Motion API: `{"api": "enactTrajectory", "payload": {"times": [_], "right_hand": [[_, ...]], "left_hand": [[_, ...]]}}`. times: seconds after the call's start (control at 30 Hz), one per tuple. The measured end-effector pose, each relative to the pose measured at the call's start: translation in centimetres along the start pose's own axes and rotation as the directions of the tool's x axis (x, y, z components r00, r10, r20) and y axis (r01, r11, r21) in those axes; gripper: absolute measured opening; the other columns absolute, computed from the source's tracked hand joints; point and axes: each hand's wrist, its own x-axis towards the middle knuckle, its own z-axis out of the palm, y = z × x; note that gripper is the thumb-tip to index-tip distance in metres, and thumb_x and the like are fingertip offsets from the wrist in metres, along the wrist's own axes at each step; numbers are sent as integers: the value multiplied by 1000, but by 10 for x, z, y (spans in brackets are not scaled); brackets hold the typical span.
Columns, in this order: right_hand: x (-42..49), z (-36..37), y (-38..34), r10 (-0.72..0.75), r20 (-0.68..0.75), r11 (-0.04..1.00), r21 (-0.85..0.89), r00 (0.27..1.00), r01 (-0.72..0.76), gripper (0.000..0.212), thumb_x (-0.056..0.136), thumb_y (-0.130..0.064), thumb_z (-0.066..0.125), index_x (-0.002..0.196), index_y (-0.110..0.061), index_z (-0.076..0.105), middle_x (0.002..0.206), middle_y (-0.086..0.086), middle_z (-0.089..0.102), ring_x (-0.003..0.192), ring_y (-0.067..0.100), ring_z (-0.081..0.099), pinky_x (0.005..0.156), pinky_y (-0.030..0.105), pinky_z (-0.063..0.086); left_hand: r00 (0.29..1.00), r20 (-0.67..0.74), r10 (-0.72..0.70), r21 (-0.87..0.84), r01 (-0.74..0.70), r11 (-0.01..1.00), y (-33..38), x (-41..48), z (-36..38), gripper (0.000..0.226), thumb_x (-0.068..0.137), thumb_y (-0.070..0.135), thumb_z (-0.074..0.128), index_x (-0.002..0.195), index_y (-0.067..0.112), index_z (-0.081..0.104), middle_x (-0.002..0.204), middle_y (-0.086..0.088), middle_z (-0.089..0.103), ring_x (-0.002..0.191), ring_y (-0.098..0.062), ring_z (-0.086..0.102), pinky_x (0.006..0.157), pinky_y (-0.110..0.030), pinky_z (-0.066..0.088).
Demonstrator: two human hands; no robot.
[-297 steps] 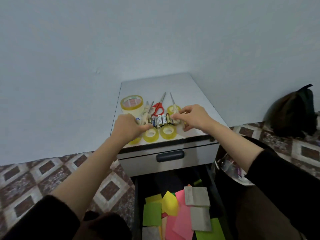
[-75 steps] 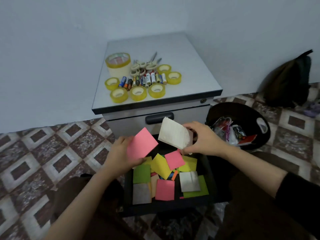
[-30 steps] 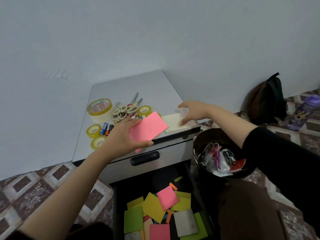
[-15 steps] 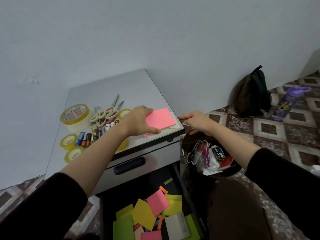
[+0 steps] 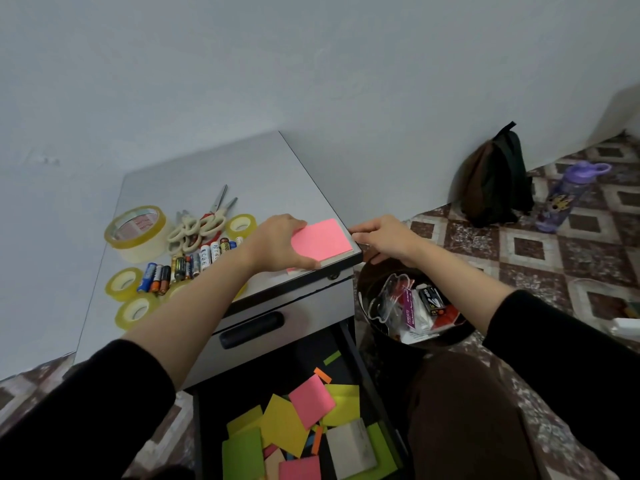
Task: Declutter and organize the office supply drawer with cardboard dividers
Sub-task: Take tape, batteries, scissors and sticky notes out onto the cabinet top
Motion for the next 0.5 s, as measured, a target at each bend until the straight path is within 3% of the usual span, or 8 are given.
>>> {"api": "enactTrajectory", "payload": {"times": [0.1,0.33,0.5], "right_hand": [[0,0,0,0,-15,1000,21,1000,0,32,95,-18,52,125,-12,60,115,8,63,80,22,60,68,30,53],[0,0,0,2,-13,998,55,1000,-1,29,94,-18,53,122,-11,61,109,6,63,78,25,58,68,32,51],[-1,0,-1,8,-14,997,75,1000,-7,29,95,-21,53,120,-9,62,114,6,62,65,19,59,67,31,51]], "left_hand": [[1000,-13,10,7,-10,1000,0,2,1,87,68,64,62,128,4,49,123,-13,54,111,-27,48,90,-32,36],[1000,-13,16,-22,-16,1000,1,5,3,102,49,69,47,128,6,50,122,-12,55,111,-27,49,90,-31,38],[999,-42,-1,13,1,1000,3,12,7,84,73,56,67,137,8,42,128,-11,51,116,-26,47,92,-30,36]]}}
